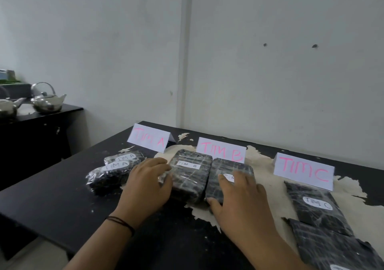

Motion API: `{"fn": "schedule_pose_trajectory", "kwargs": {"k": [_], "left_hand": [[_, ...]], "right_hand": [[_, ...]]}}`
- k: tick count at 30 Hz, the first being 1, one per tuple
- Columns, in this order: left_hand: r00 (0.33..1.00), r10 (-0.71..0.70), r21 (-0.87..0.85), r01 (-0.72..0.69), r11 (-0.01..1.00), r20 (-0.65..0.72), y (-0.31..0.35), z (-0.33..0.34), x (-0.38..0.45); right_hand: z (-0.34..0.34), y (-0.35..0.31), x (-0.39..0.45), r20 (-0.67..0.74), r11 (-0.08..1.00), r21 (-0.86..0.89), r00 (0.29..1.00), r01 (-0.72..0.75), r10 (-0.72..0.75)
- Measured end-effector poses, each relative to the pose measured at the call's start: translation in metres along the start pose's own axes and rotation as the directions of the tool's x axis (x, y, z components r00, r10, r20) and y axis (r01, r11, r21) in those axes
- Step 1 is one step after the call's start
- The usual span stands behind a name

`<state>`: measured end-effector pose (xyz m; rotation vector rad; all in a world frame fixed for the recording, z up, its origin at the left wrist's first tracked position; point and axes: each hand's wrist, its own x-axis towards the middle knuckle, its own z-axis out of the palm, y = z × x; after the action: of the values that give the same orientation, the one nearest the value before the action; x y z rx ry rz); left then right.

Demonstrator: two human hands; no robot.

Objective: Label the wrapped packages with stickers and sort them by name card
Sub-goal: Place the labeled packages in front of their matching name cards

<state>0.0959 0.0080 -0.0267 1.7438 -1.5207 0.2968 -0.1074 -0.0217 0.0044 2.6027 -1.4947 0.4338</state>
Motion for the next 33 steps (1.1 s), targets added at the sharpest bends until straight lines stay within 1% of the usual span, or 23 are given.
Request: {"fn": "schedule_pose_trajectory", "kwargs": {"k": [4, 8, 10, 13, 16, 18, 21, 23, 27, 30, 33], "left_hand": [[0.991, -0.084, 0.066, 0.091, 0.994, -0.104, -0.038, -0.026, -0.012], [0.953, -0.236, 0.155, 0.266, 0.951, -0.191, -0.081, -0.044, -0.025], [0.943, -0.277, 0.181, 0.309, 0.934, -0.184, -0.097, -0.046, -0.029], [0.945, -0.305, 0.197, 0.323, 0.926, -0.115, -0.114, -0.048, -0.030], [0.954, -0.298, 0.197, 0.300, 0.933, -0.040, -0.126, -0.051, -0.029], [0.964, -0.264, 0.238, 0.259, 0.936, -0.010, -0.129, -0.052, -0.027], [0.985, -0.169, 0.335, 0.151, 0.930, 0.024, -0.133, -0.051, -0.023], [0.992, -0.114, 0.389, 0.082, 0.917, 0.061, -0.136, -0.049, -0.019], [0.992, -0.034, 0.456, -0.027, 0.890, 0.125, -0.151, -0.045, -0.013], [0.990, 0.034, 0.465, -0.093, 0.880, 0.134, -0.161, -0.043, -0.010], [0.989, 0.034, 0.462, -0.096, 0.882, 0.142, -0.169, -0.044, -0.009]], "right_hand": [[0.009, -0.038, 0.012, -0.104, 0.977, 0.136, 0.983, 0.167, -0.153], [0.027, -0.079, 0.029, -0.198, 0.930, 0.195, 0.942, 0.310, -0.272], [0.036, -0.097, 0.039, -0.193, 0.901, 0.241, 0.928, 0.359, -0.318], [0.046, -0.118, 0.053, -0.127, 0.874, 0.281, 0.918, 0.396, -0.375], [0.052, -0.135, 0.073, -0.102, 0.870, 0.265, 0.909, 0.417, -0.404], [0.052, -0.142, 0.091, -0.079, 0.877, 0.259, 0.913, 0.406, -0.399], [0.047, -0.151, 0.122, -0.007, 0.898, 0.291, 0.940, 0.329, -0.342], [0.052, -0.157, 0.146, 0.050, 0.906, 0.284, 0.938, 0.315, -0.342], [0.070, -0.176, 0.189, 0.207, 0.879, 0.299, 0.874, 0.371, -0.440], [0.078, -0.188, 0.211, 0.297, 0.885, 0.259, 0.840, 0.387, -0.454], [0.083, -0.191, 0.228, 0.370, 0.905, 0.202, 0.827, 0.374, -0.424]]}}
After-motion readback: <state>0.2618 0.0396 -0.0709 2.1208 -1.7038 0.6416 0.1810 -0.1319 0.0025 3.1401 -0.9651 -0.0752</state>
